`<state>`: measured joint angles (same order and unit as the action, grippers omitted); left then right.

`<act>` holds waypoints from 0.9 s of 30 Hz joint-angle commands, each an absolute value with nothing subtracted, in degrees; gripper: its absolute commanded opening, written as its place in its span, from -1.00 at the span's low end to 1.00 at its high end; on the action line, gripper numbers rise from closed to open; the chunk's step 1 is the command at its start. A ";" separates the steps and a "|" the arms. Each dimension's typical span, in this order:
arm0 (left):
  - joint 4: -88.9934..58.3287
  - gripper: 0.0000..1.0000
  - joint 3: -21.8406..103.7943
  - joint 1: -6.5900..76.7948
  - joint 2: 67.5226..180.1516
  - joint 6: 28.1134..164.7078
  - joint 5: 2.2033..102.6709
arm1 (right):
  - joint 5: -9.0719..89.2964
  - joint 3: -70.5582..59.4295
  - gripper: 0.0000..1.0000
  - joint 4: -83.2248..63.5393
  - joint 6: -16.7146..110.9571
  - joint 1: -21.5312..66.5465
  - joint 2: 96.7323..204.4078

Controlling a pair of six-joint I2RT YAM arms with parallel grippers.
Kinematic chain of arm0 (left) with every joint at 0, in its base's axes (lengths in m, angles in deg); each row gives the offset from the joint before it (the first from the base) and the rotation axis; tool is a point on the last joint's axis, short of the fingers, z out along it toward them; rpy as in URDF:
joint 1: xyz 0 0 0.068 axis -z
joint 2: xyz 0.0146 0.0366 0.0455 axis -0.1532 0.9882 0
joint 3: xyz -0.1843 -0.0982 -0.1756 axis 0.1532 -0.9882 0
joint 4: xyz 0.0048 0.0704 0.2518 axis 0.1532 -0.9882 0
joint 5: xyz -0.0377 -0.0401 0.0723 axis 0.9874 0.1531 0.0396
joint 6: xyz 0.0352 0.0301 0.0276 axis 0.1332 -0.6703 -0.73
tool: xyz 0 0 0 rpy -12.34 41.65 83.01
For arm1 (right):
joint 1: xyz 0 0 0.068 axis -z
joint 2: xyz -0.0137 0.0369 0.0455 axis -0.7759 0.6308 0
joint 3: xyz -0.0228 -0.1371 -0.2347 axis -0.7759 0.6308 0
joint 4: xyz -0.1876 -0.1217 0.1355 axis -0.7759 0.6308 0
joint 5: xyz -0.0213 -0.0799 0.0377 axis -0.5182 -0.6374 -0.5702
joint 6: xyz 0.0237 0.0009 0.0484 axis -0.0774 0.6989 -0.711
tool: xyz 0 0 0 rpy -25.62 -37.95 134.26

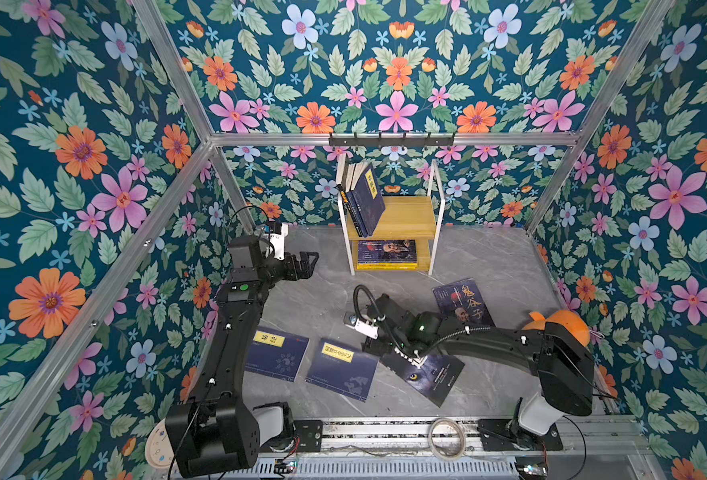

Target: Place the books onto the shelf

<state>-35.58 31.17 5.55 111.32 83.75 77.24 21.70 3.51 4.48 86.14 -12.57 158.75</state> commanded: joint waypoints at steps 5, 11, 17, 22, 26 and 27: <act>-41.73 1.00 30.68 6.19 110.45 80.37 75.79 | 18.21 3.10 0.73 1.84 79.07 -22.09 162.14; -40.14 1.00 28.65 6.18 110.63 81.22 76.87 | 21.11 -1.37 0.73 4.51 77.24 -26.19 168.06; -39.97 0.99 29.16 6.27 112.24 80.71 76.34 | 26.10 -4.55 0.70 8.17 76.75 -26.40 172.13; -39.42 1.00 30.29 6.53 113.45 82.73 78.34 | 26.11 -4.87 0.69 9.64 76.17 -26.45 173.49; -39.24 1.00 30.71 6.48 114.69 83.01 78.36 | 25.21 -4.70 0.68 9.01 76.41 -26.45 175.44; -39.32 1.00 30.88 6.53 114.97 82.97 78.15 | 24.74 -4.97 0.68 9.22 76.62 -26.45 176.29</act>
<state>-40.31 30.41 6.55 114.49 82.53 77.65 25.39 -4.63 7.89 76.98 -26.41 175.15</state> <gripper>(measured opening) 0.998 0.842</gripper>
